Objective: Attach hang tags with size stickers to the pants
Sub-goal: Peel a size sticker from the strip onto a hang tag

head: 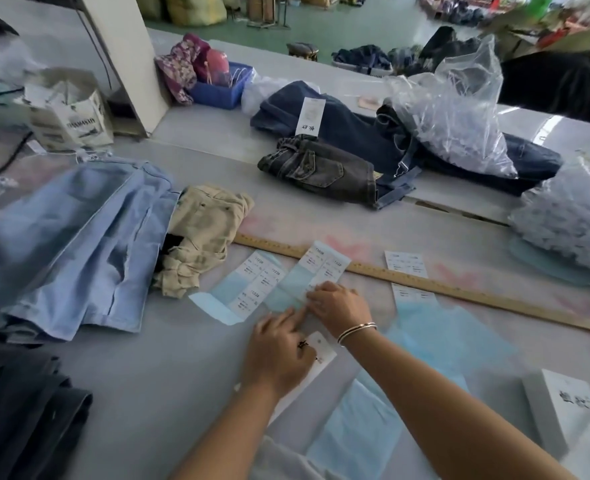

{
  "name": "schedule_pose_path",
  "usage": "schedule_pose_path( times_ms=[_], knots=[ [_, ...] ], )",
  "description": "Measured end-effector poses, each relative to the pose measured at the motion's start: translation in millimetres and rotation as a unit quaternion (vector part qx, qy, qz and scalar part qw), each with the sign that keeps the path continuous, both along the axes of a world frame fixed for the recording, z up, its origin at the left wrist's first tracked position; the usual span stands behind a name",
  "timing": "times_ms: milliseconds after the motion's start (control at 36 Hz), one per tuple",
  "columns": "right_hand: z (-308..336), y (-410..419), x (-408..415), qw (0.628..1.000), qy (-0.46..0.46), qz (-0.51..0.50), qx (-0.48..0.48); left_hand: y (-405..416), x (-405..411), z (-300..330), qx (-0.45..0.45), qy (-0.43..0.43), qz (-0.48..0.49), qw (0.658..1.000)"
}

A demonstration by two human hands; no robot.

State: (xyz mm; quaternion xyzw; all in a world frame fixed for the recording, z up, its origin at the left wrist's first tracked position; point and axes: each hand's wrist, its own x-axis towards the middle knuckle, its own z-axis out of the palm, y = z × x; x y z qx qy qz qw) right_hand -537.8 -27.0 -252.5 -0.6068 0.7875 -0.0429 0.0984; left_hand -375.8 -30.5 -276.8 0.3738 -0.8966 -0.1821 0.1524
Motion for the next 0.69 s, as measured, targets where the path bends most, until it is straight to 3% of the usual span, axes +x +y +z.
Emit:
schedule_pose_path(
  times_ms=[250,444,694],
  knots=[
    [-5,12,2,0.999,0.0,0.036,-0.033,1,-1,1,0.036,-0.017,0.007,0.999],
    [5,5,9,0.997,-0.048,-0.051,-0.024,2,0,5,0.051,-0.014,0.007,0.999],
    [18,6,12,0.998,0.047,0.041,0.009,5,1,12,0.036,-0.011,0.015,0.999]
  ],
)
